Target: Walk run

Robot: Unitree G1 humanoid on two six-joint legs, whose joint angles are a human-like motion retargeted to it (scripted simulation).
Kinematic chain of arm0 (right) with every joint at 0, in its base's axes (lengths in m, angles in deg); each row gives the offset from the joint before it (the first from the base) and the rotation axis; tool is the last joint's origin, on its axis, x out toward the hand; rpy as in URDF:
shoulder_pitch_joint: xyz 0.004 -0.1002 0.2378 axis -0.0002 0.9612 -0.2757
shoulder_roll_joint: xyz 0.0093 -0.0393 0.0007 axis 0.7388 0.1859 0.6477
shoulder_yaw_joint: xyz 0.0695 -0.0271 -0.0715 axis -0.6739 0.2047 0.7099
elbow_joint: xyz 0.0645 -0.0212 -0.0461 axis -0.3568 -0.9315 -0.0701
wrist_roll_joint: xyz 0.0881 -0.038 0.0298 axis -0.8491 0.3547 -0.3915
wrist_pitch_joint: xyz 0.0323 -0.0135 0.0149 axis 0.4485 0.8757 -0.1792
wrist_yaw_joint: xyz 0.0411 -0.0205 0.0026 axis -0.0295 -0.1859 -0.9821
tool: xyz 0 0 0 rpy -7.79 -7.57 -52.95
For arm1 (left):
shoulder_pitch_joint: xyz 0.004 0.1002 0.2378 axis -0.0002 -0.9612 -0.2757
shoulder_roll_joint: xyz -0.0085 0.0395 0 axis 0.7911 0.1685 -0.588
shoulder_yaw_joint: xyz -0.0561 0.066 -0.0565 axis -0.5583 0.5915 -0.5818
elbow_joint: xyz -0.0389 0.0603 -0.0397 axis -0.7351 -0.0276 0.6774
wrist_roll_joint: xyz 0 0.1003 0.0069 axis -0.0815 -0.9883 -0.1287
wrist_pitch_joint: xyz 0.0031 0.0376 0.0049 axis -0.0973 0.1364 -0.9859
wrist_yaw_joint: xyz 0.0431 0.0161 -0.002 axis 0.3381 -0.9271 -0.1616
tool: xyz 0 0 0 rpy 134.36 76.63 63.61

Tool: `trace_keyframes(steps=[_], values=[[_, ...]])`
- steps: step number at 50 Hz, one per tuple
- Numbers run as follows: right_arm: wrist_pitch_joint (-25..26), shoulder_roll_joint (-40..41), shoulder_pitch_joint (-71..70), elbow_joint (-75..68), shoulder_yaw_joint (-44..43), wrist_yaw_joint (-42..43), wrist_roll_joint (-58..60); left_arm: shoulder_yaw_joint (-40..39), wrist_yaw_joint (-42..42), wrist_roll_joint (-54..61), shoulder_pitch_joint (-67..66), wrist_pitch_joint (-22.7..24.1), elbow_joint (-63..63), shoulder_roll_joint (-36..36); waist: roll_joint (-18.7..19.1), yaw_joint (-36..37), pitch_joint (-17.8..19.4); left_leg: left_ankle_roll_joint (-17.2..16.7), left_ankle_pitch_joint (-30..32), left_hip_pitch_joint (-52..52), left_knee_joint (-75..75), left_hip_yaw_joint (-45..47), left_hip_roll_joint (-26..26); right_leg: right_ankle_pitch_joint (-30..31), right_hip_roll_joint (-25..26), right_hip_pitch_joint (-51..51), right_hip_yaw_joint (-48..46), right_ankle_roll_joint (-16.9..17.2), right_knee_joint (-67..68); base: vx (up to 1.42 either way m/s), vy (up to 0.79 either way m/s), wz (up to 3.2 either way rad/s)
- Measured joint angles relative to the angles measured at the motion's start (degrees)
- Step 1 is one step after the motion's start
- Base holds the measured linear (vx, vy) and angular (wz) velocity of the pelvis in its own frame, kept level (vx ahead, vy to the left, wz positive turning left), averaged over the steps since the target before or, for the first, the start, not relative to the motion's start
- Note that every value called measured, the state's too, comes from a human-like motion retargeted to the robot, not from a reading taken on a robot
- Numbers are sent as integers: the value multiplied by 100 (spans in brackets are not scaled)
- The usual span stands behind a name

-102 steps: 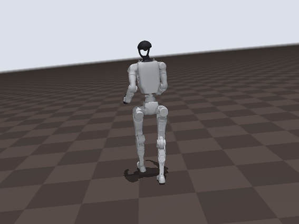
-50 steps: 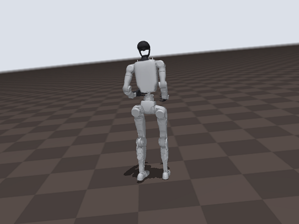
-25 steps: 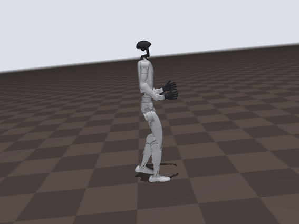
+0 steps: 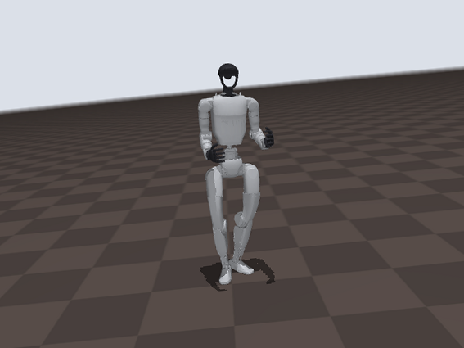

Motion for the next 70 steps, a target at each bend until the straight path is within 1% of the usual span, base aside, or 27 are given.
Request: trace_keyframes(steps=[2, 3, 6, 8, 10, 12, 15, 17, 18, 20, 26, 34, 37, 41, 43, 48, 52, 54, 57, 58, 60, 62, 63, 65, 67, 68, 70], values=[[-33, 47, 26, -5, -25, 72, 16, -63, 67, -49, -50, -2, -3, -83, 20, -31, -18, -96, -10, 72, 24, 186, 47, -136, 65, 238, 99, -33, -376, 2, -17, -67], [-52, 73, 50, -22, -35, 114, 7, -54, 87, -41, -67, -11, 15, -146, 9, -66, -19, -137, -1, 129, 39, 253, 52, -30, 158, 288, 294, -114, -574, 8, -13, -28], [-70, 102, 91, -108, -55, 190, -30, 13, 121, -26, -109, -22, 112, -219, -24, -20, -22, -265, 133, 183, 192, 329, 149, 160, 135, 378, 167, -281, -811, 8, -15, -1], [-84, 92, 87, -74, -98, 184, -11, 98, 131, -49, -96, -9, 119, -219, -83, 64, 38, -138, 287, 43, 453, -26, 147, 184, 96, 404, 316, -340, -882, -3, -11, 6], [-92, 37, 88, -11, -120, 193, 44, 156, 107, -89, -48, -16, 115, -146, -147, 144, 111, 46, 363, -172, 789, -782, 59, 192, 53, 505, 338, -412, -1014, -2, -7, -3], [-67, 18, 117, -21, -121, 206, 59, 192, 109, -133, -45, -29, 153, -76, -160, 232, 101, -283, 189, -395, 1051, -1900, -159, 199, 107, 619, 336, -482, -1156, 11, -7, 1], [-71, 107, 196, -49, -175, 254, -59, 305, 149, -139, -78, -35, 223, -118, 11, 383, 55, -1057, 106, -529, 867, -2979, -335, 222, 335, 764, 283, -540, -1329, 10, 3, 5], [-81, 126, 203, -41, -248, 234, -182, 389, 141, -99, -63, -42, 296, -175, 166, 415, 80, -703, 517, -471, 542, -3041, -294, 222, 501, 948, 226, -578, -1477, 11, 8, 17], [-86, 96, 211, -27, -293, 203, -185, 424, 140, -89, -71, -39, 324, -205, 179, 400, 75, -419, 567, -412, 515, -3001, -356, 222, 491, 1043, 209, -571, -1551, 19, 9, 10], [-105, 14, 268, -2, -334, 156, -101, 453, 151, -115, -110, -29, 359, -217, 270, 435, 26, -147, 704, -371, 347, -3011, -374, 201, 577, 1182, 284, -550, -1643, 24, 9, -17], [-124, 15, 366, -127, -272, 139, -147, 468, 76, -24, 72, -53, 417, -239, 446, 462, 59, -248, 692, -188, 53, -2991, -250, 18, 721, 1220, 431, -463, -1565, 6, 2, -9], [-172, 59, 388, -285, -298, 189, -27, 392, -42, -39, 90, -76, 510, -197, 311, 491, 132, -323, 341, -181, 294, -2974, -179, -521, 715, 1242, 395, -518, -1431, 13, -5, 14], [-198, 14, 182, -345, -213, 268, -40, 351, -19, -177, 13, -12, 617, -206, 134, 467, 262, -405, 242, -541, 1059, -2735, -150, -813, 545, 1232, 382, -529, -1338, 5, -6, 25], [-122, -132, -307, -309, -161, 367, -16, 356, 64, -351, -185, 75, 874, -254, -121, 467, 318, -663, 639, -1569, 2925, -2493, -101, -1247, 305, 1149, 285, -508, -1252, 23, -11, 38], [-82, -146, -593, -241, -166, 391, -75, 331, 114, -411, -351, 121, 996, -281, -222, 433, 317, -658, 482, -2118, 3718, -2382, -90, -1384, 211, 1112, 197, -483, -1239, 24, -10, 51], [-10, -184, -1214, 64, -99, 446, -162, 160, 114, -462, -929, 173, 1001, -165, -326, 578, 412, -721, 7, -2785, 3746, -1994, -83, -1278, 176, 1312, 51, -548, -1334, 50, -7, 8], [70, -216, -1306, 298, -29, 513, -223, -81, -15, -449, -1297, 158, 767, 188, -468, 733, 490, -835, -182, -2993, 3144, -2210, -306, -1123, 199, 1659, -148, -408, -1467, 78, -14, 16], [111, -194, -1176, 324, -43, 491, -275, -172, -33, -403, -1387, 149, 686, 350, -574, 857, 482, -839, -274, -3043, 2916, -2452, -472, -945, 169, 1760, -117, -243, -1397, 74, -14, -9], [141, -232, -832, 241, -40, 372, -263, -219, 25, -387, -1304, 140, 701, 589, -646, 958, 485, -704, -562, -2984, 2792, -2534, -505, -483, 124, 1771, 32, -60, -903, 81, -8, -31], [129, -265, -679, 156, -35, 342, -183, -221, 65, -426, -1209, 123, 765, 622, -619, 977, 488, -455, -594, -2899, 2777, -2480, -427, -264, 129, 1716, 109, -68, -546, 85, -5, -39], [59, -363, -347, -104, -25, 387, 84, -170, 244, -447, -924, 20, 945, 613, -492, 806, 417, 17, -1315, -2539, 2923, -2538, -316, 471, 101, 1432, 34, -187, 520, 124, -2, -31], [-19, -446, 29, -463, 3, 462, 314, -82, 483, -275, -577, -182, 1014, 491, -314, 774, 411, 24, -1645, -2425, 3197, -2739, -191, 995, -159, 721, 247, -342, 2444, 114, -5, -84], [-61, -449, 190, -678, -16, 460, 375, -30, 541, -178, -325, -248, 999, 420, -264, 662, 371, 27, -1829, -2349, 3314, -2628, -75, 840, -232, 187, 468, -379, 3513, 104, -6, -49], [-56, -478, 543, -978, -182, 390, 407, 48, 571, 8, 235, -384, 923, 434, -173, 375, 233, 104, -1982, -2132, 3199, -2595, -167, 660, 38, -678, 1050, 51, 4721, 106, -7, 13], [-40, -498, 898, -1078, -537, 272, 400, 168, 439, 220, 763, -549, 753, 514, -113, -58, 45, 121, -1826, -1806, 2698, -2695, -253, 285, 53, -1591, 908, 12, 5364, 117, -13, 68], [-43, -537, 1081, -1077, -709, 200, 417, 311, 414, 319, 925, -601, 620, 598, -60, -266, -50, 101, -1648, -1591, 2340, -2802, -298, 44, -54, -1942, 709, -123, 5403, 130, -16, 78], [-2, -689, 1458, -1013, -1050, 4, 449, 595, 452, 444, 1202, -732, 343, 808, 139, -739, -254, 39, -962, -1034, 1425, -3091, -398, -397, -246, -2573, 316, -259, 4991, 133, -14, 98]])
